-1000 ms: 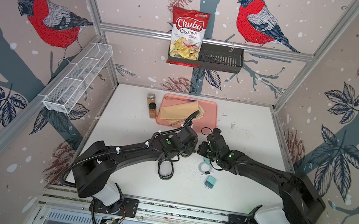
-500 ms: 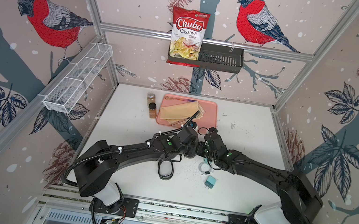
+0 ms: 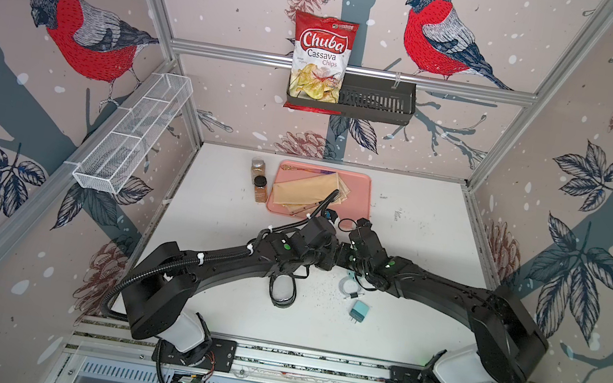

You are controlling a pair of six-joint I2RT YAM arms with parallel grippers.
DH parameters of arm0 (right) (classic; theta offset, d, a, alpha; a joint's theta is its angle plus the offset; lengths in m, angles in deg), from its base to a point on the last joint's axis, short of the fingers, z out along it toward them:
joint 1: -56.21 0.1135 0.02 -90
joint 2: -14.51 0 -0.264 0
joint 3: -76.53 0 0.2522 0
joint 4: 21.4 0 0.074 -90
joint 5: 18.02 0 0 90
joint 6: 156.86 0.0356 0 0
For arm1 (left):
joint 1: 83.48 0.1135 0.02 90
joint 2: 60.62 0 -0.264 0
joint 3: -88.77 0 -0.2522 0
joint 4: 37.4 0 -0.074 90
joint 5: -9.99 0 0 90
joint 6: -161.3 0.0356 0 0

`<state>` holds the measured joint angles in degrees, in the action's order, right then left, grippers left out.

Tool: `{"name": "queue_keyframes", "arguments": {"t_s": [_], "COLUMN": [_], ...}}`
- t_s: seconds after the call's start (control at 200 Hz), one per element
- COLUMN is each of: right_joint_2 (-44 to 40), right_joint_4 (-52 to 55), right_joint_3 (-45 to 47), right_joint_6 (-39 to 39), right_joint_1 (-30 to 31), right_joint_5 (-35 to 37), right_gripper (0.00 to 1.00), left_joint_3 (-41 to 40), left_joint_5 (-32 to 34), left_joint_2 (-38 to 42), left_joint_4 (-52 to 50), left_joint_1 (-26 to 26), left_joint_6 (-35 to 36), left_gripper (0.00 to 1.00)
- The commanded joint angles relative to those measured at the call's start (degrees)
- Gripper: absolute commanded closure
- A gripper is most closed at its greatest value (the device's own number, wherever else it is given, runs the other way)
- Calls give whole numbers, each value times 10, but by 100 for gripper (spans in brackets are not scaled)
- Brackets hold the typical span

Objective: Pack away charging kits
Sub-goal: Place the charging cable in the storage bag.

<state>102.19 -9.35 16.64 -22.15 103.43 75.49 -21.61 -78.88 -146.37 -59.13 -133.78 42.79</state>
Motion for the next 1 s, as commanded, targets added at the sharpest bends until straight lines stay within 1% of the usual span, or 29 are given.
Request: {"name": "queue_keyframes", "arguments": {"t_s": [0.0,0.06,0.135,0.205,0.255,0.315,0.48,0.675,0.78,0.885,0.966,0.996], "right_joint_2": [-15,-22,-26,-27,-27,-28,-16,3,-2,-18,-31,-37], "right_joint_4": [-28,-40,-47,-79,-89,-88,-48,-49,-48,-44,-42,-40], "right_joint_3": [15,26,35,39,36,24,-12,-5,5,17,26,29], "right_joint_6": [5,21,61,84,101,112,134,154,159,157,153,151], "right_joint_1": [-8,-14,-20,-19,-11,2,28,31,32,33,33,33], "right_joint_5": [2,-15,-28,-57,-61,-51,6,20,31,48,59,63], "right_gripper": [99,98,98,100,100,100,100,100,100,87,74,71], "left_joint_3": [-5,-7,-9,-11,-11,-11,-15,-25,-31,-36,-37,-38], "left_joint_5": [-15,-16,-24,-35,-41,-44,-54,-64,-69,-79,-80,-79], "left_joint_2": [9,11,11,9,7,4,9,24,30,33,33,33], "left_joint_4": [30,32,38,44,45,46,52,63,70,77,77,78], "left_joint_1": [0,1,1,1,1,1,2,1,4,9,11,12], "left_joint_6": [0,-1,-5,-6,-8,-9,-12,-16,-19,-24,-25,-25], "left_gripper": [100,100,100,100,100,100,100,100,100,100,100,100]}}
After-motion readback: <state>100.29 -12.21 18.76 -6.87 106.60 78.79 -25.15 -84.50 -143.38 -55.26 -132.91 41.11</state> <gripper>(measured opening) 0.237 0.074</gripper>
